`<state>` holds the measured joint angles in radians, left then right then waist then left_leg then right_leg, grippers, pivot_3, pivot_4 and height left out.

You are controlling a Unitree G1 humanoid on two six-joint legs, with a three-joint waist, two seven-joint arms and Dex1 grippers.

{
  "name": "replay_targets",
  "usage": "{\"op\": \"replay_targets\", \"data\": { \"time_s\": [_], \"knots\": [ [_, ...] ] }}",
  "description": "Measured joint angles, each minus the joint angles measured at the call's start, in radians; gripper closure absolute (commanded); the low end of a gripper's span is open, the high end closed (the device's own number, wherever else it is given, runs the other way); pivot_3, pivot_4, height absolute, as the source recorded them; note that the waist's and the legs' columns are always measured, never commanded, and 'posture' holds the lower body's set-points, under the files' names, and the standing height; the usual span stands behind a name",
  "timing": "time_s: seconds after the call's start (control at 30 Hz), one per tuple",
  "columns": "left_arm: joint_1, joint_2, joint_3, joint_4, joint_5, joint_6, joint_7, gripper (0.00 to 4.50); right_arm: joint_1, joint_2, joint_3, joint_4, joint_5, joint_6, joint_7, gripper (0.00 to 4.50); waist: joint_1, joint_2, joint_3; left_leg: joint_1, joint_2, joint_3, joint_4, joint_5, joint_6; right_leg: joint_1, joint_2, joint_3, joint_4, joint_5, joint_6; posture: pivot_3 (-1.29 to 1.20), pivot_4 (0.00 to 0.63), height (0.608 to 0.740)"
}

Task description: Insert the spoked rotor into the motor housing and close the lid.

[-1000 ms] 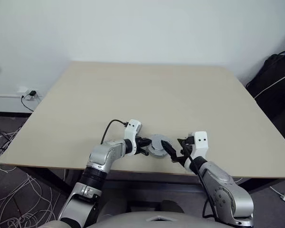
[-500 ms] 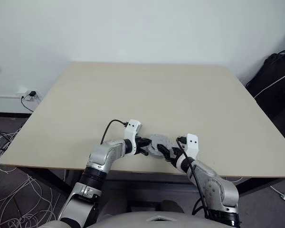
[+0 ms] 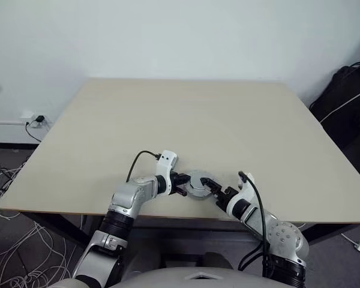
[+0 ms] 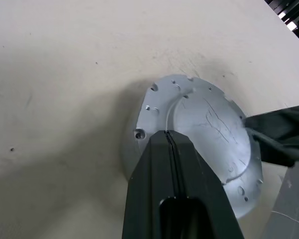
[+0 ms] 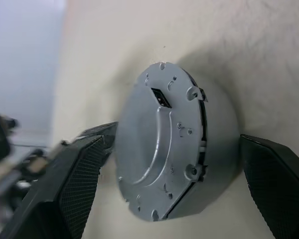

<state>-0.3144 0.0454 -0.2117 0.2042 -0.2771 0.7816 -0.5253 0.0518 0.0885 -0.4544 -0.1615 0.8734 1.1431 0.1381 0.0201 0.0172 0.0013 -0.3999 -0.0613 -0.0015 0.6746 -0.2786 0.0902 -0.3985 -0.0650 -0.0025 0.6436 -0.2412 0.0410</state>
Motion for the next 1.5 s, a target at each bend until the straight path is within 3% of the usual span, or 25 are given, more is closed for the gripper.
{"op": "replay_targets", "data": {
  "time_s": [0.17, 0.5, 0.6, 0.77, 0.83, 1.43, 1.5],
  "knots": [
    [0.000, 0.008, 0.008, 0.000, 0.004, -0.004, 0.005, 4.50, 0.001, 0.000, -0.011, 0.016, 0.101, 0.031, 0.014, 0.02, -0.006, 0.002, 0.000, 0.000, 0.000, 0.000, -0.003, 0.000, 0.000, -0.001, 0.000, 0.000, -0.001, 0.000, -0.001, 0.00, 0.000, 0.740],
    [0.000, 0.011, 0.015, 0.000, 0.003, -0.005, 0.005, 4.50, 0.003, -0.002, 0.021, 0.037, 0.105, 0.011, -0.004, 0.02, -0.010, 0.001, 0.000, 0.001, 0.000, 0.001, -0.008, 0.001, -0.001, -0.003, 0.000, 0.002, -0.001, 0.000, -0.001, 0.00, 0.000, 0.740],
    [-0.001, 0.011, 0.015, 0.000, 0.003, -0.006, 0.005, 4.50, 0.003, -0.003, 0.028, 0.040, 0.100, 0.002, -0.010, 0.62, -0.011, 0.001, 0.000, 0.001, 0.000, 0.001, -0.008, 0.001, -0.001, -0.003, 0.000, 0.002, -0.001, 0.000, -0.001, 0.00, 0.000, 0.740],
    [-0.001, 0.013, 0.020, 0.000, 0.010, -0.006, 0.014, 4.50, 0.010, -0.003, 0.028, 0.041, 0.098, -0.001, -0.015, 2.25, -0.014, 0.001, 0.000, 0.001, 0.000, 0.001, -0.009, 0.001, -0.001, -0.004, 0.000, 0.002, -0.001, 0.000, 0.000, 0.00, 0.000, 0.740],
    [0.000, 0.014, 0.026, -0.001, 0.012, -0.007, 0.016, 4.50, 0.012, -0.004, 0.028, 0.039, 0.111, -0.001, -0.013, 2.67, -0.016, 0.001, 0.000, 0.001, 0.000, 0.001, -0.009, 0.001, -0.001, -0.004, 0.000, 0.002, -0.002, 0.000, 0.000, 0.00, 0.000, 0.740],
    [0.012, 0.014, 0.037, -0.006, 0.014, -0.006, 0.023, 4.50, 0.046, -0.021, 0.057, 0.031, 0.152, 0.027, -0.021, 2.72, -0.025, 0.002, -0.001, 0.005, 0.000, 0.001, -0.010, 0.001, -0.001, 0.000, 0.000, 0.002, -0.002, -0.002, -0.002, 0.00, 0.000, 0.740],
    [0.020, 0.010, 0.039, -0.010, 0.013, -0.006, 0.023, 4.50, 0.053, -0.024, 0.063, 0.031, 0.154, 0.039, -0.029, 3.17, -0.026, 0.002, -0.001, 0.004, 0.000, 0.001, -0.011, 0.001, -0.001, -0.001, -0.001, 0.002, -0.002, -0.002, -0.002, 0.00, 0.000, 0.740]
  ]
}}
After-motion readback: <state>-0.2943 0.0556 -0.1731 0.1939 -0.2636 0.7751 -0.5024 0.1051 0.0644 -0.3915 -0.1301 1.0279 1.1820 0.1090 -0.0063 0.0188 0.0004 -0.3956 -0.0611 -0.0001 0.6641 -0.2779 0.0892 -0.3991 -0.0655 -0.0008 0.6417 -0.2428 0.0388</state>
